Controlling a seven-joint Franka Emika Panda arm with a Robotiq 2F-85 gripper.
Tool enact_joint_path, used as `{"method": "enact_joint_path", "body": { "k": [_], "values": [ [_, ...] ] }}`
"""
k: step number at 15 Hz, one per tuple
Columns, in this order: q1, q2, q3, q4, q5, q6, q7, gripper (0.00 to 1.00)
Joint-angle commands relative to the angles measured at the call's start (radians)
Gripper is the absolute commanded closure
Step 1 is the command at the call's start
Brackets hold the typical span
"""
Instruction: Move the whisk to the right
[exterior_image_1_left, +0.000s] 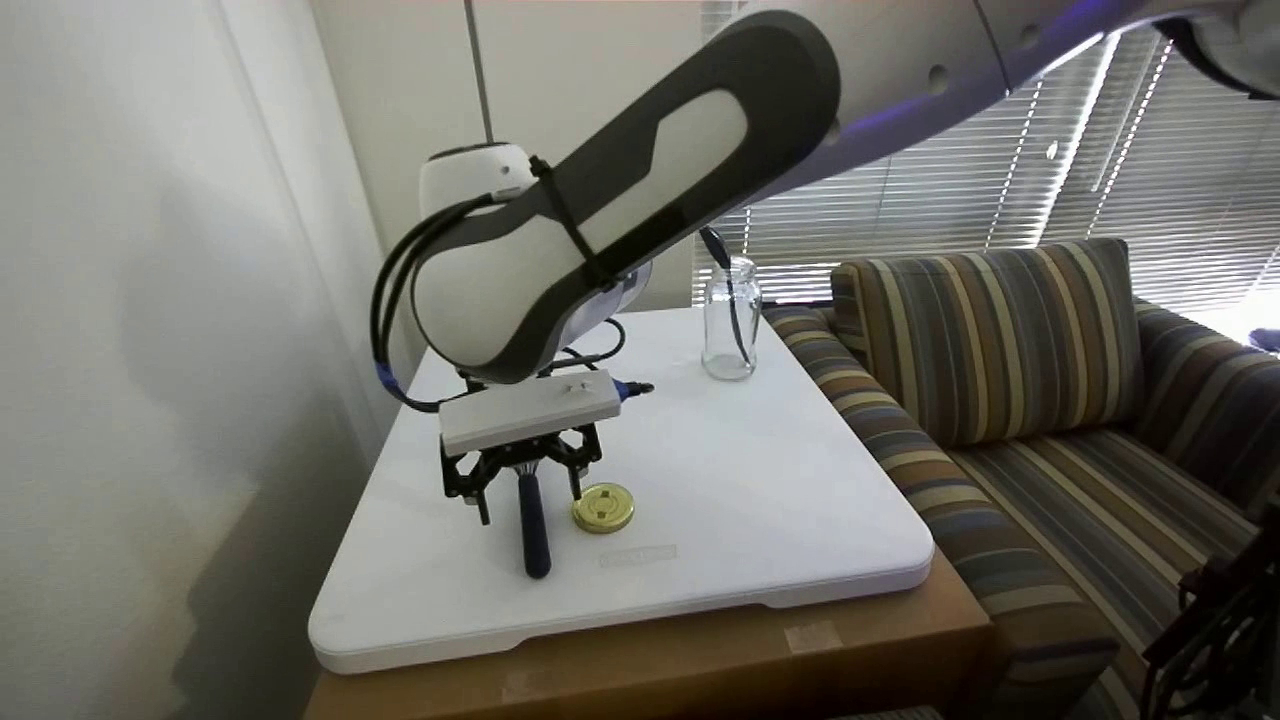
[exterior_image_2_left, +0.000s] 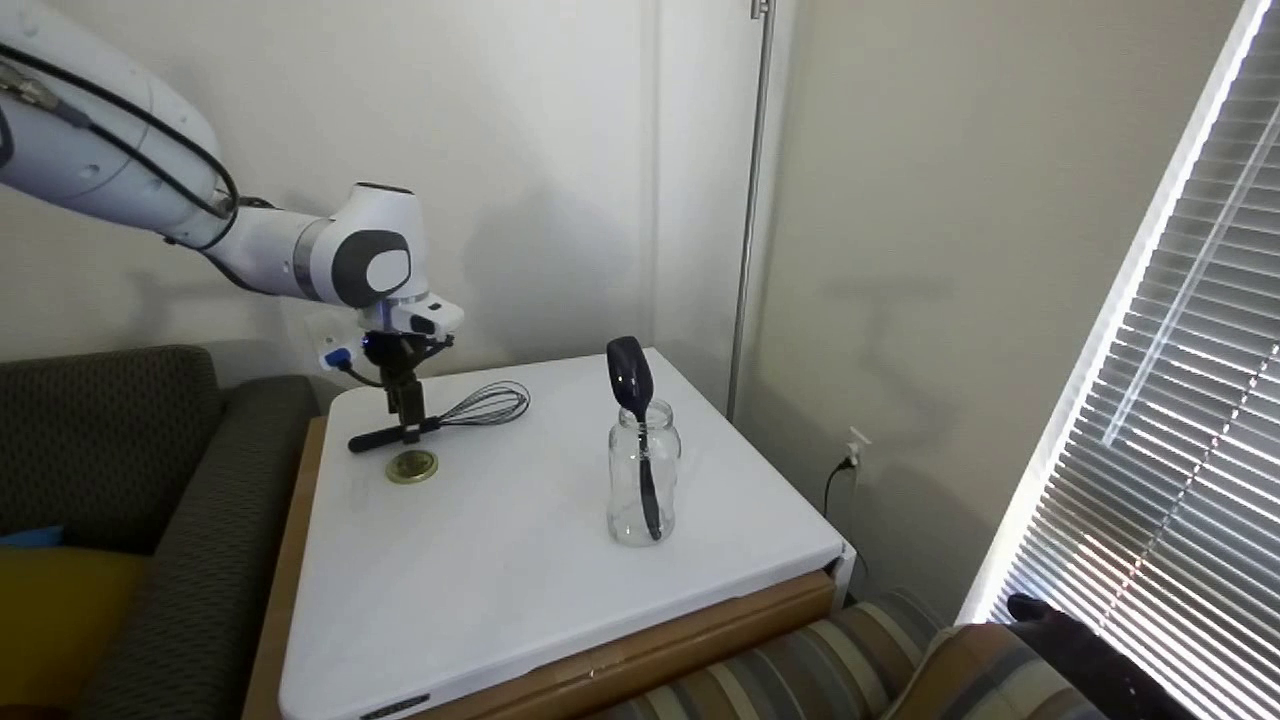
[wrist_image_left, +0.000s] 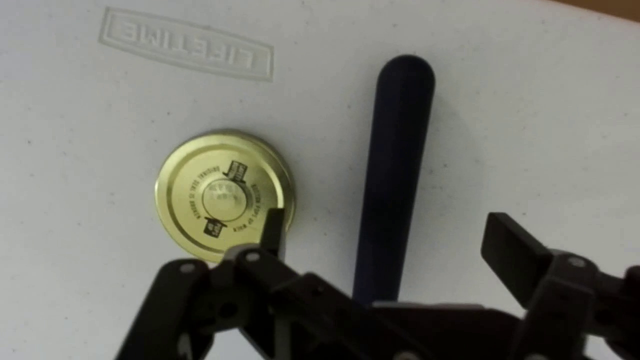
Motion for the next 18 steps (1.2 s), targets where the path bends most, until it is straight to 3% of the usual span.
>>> {"method": "enact_joint_path", "body": {
  "k": [1, 2, 4, 14, 18],
  "values": [
    [-0.003, 0.074, -0.014, 0.127, 0.014, -0.035, -0.004, 0.0],
    [-0.004, 0.09, -0.013, 0.147, 0.015, -0.042, -0.006, 0.0],
    [-0.005, 0.116, -0.011, 0.181, 0.015, -0.056, -0.009, 0.26],
    [-0.006, 0.176, -0.001, 0.297, 0.0, -0.13, -0.026, 0.96],
    [0.002, 0.149, -0.014, 0.273, -0.036, -0.147, -0.084, 0.94]
  ]
}}
